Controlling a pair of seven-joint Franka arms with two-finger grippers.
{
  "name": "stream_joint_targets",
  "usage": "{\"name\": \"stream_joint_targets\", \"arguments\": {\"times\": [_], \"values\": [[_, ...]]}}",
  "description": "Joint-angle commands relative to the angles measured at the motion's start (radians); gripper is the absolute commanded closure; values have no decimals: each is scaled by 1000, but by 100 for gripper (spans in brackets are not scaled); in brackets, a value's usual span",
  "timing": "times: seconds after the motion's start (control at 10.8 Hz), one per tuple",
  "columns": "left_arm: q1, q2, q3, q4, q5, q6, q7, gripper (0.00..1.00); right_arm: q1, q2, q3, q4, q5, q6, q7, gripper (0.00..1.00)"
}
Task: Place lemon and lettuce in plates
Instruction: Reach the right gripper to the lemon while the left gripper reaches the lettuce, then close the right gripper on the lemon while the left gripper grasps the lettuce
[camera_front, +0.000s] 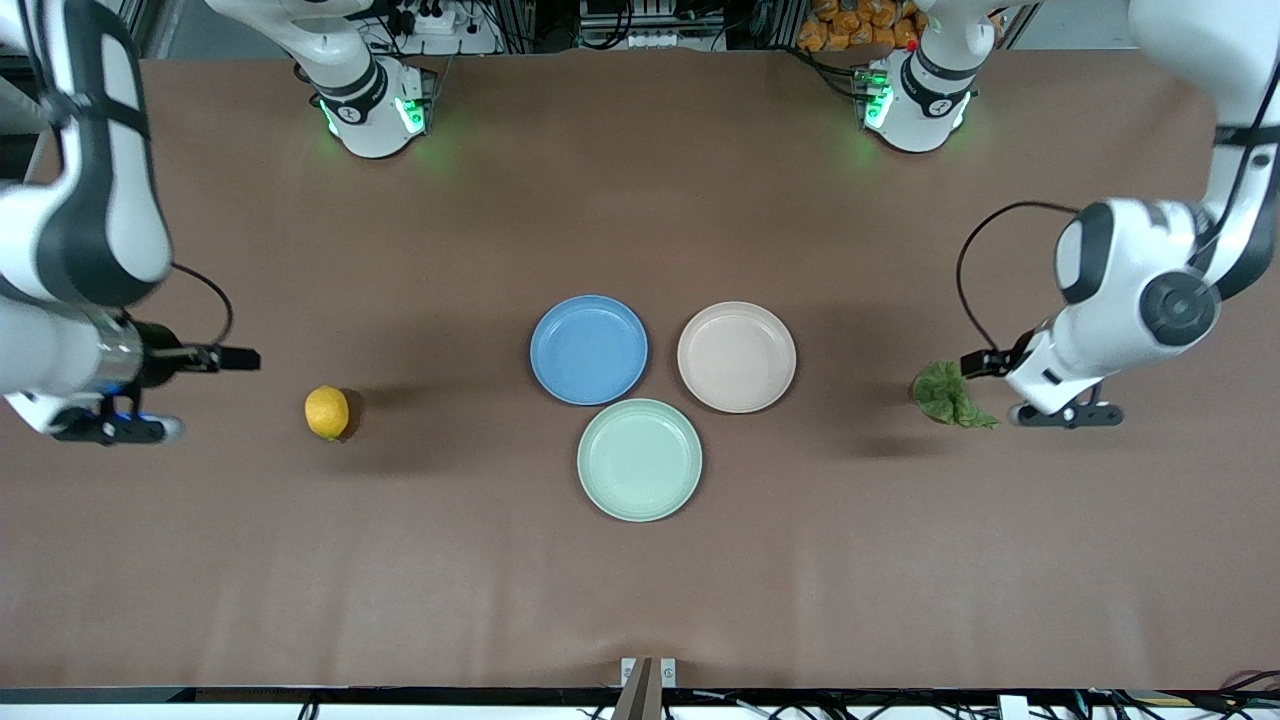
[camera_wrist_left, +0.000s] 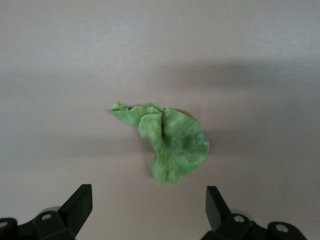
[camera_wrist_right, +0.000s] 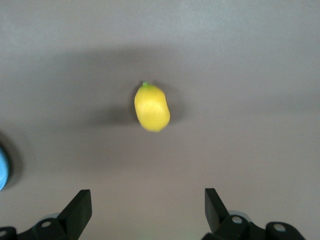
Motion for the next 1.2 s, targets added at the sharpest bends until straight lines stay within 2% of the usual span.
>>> {"name": "stream_joint_targets", "arguments": {"times": [0.0, 0.28, 0.55, 0.83, 1.11], "values": [[7, 71, -3, 23, 25, 45, 9, 0, 12, 12, -1, -103, 13, 155, -4, 0], [12, 149, -1, 31, 26, 107, 9, 1, 28, 35, -1, -228, 13, 365, -50, 0], [18, 177, 3, 34, 28, 108, 9, 11, 28, 49, -1, -342, 13, 543, -84, 0], [16, 194, 3, 42, 28, 108, 9, 40, 31, 75, -1, -417, 13, 675, -82, 0], [6, 207, 6, 56, 57, 107, -45, 62, 47, 84, 2, -496, 15, 794, -75, 0]]}}
